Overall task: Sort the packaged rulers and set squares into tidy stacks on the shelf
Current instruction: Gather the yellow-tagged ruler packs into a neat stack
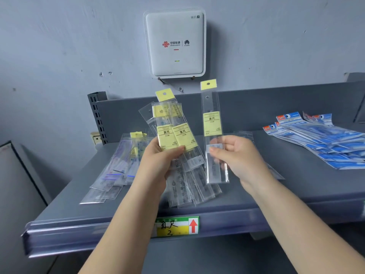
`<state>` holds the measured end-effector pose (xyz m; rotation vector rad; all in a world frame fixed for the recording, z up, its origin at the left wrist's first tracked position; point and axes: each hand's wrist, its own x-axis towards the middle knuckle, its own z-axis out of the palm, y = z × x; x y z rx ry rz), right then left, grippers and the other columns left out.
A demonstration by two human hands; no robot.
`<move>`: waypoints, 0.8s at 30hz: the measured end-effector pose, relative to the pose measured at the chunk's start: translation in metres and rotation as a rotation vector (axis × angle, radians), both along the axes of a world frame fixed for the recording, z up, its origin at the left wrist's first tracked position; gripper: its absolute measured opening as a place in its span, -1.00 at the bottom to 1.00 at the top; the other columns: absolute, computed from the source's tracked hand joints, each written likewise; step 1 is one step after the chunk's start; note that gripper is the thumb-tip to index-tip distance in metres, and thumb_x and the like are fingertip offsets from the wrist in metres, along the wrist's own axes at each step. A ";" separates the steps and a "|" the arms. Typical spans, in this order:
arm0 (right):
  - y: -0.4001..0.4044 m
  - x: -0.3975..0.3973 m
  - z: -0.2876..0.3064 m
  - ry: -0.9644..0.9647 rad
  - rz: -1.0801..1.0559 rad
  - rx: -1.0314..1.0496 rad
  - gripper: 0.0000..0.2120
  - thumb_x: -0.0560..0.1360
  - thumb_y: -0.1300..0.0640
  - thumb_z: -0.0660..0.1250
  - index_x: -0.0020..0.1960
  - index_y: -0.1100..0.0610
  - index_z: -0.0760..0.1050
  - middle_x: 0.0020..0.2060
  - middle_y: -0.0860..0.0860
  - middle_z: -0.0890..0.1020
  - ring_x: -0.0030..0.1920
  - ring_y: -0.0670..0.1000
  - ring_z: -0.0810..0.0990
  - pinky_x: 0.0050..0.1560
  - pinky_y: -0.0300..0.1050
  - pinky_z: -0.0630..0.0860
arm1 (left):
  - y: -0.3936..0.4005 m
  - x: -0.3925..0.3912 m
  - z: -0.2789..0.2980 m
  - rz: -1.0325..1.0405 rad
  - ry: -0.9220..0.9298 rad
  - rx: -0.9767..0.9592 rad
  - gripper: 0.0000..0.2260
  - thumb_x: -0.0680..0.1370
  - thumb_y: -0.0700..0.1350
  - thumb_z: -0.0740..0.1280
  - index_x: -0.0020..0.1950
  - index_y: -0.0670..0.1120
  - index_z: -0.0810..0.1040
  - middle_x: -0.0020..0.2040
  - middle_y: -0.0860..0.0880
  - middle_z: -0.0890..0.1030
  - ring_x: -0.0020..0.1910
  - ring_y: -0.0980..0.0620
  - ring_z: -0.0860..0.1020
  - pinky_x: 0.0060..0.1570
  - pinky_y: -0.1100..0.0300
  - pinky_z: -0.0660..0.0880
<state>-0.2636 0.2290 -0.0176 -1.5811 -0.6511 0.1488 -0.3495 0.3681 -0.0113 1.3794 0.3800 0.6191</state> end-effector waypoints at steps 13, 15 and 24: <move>0.006 0.008 -0.006 -0.571 -0.337 -0.900 -0.76 0.53 -0.01 0.28 0.08 0.13 0.46 0.02 0.04 0.53 0.11 0.10 0.51 -0.02 -0.07 0.46 | 0.000 -0.002 0.001 -0.046 -0.022 0.034 -0.74 0.47 -0.36 0.36 0.05 -0.05 0.51 -0.08 0.03 0.67 -0.33 0.22 0.61 -0.48 0.38 0.42; 0.006 0.007 -0.004 -0.499 -0.271 -0.603 -0.79 0.54 0.03 0.24 0.10 0.09 0.52 -0.05 -0.02 0.61 0.03 0.01 0.55 0.02 -0.13 0.47 | -0.001 -0.002 0.002 -0.060 -0.040 0.024 -0.73 0.47 -0.38 0.35 0.09 -0.09 0.51 -0.08 0.01 0.66 -0.32 0.23 0.62 -0.51 0.42 0.40; 0.011 -0.004 0.006 -0.178 0.074 -0.247 -0.87 0.42 0.10 0.44 -0.11 -0.08 0.53 -0.26 0.13 0.68 -0.34 -0.10 0.55 -0.17 -0.11 0.47 | 0.000 -0.001 -0.001 -0.095 -0.075 0.027 -0.70 0.45 -0.37 0.38 0.13 -0.14 0.50 -0.01 -0.07 0.67 -0.18 0.08 0.64 -0.40 0.37 0.51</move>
